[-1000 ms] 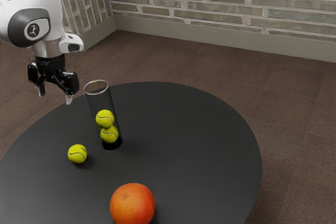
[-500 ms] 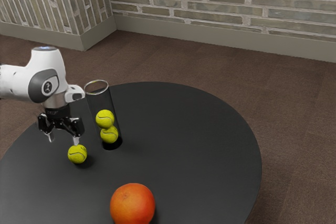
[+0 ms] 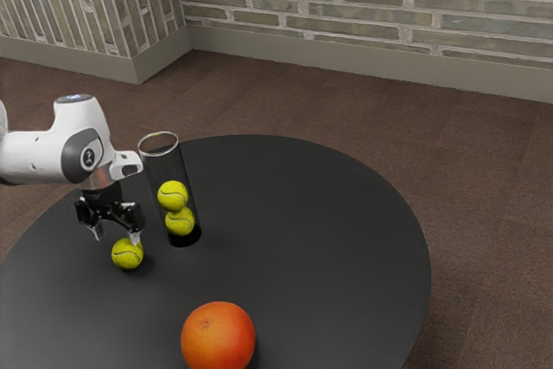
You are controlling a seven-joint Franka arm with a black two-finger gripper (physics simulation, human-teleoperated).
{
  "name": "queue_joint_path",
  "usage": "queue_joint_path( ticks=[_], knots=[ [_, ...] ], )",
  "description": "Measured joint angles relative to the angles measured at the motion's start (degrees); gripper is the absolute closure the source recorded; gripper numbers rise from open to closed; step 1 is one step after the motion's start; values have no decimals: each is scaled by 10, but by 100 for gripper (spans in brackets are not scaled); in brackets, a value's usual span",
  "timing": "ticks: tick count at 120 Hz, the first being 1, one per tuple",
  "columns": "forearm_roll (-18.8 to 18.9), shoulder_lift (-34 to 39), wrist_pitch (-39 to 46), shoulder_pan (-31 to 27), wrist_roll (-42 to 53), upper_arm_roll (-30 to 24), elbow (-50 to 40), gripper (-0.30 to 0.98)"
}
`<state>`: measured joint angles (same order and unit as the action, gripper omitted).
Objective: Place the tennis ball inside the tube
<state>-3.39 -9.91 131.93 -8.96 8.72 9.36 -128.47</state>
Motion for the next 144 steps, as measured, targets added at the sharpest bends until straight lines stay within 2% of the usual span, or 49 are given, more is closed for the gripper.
queue_joint_path(
  ticks=[20,70,82,104,128,144],
  knots=[
    [-36,-1,5,2,1,-1,-8,0],
    [-77,-31,18,-3,32,-7,-9,0],
    [-81,-32,19,-3,36,-7,-9,8],
    [-80,-32,17,-3,34,-7,-9,23],
    [-74,-31,14,-3,28,-7,-9,28],
    [-28,17,-10,0,11,-7,-13,31]
  ],
)
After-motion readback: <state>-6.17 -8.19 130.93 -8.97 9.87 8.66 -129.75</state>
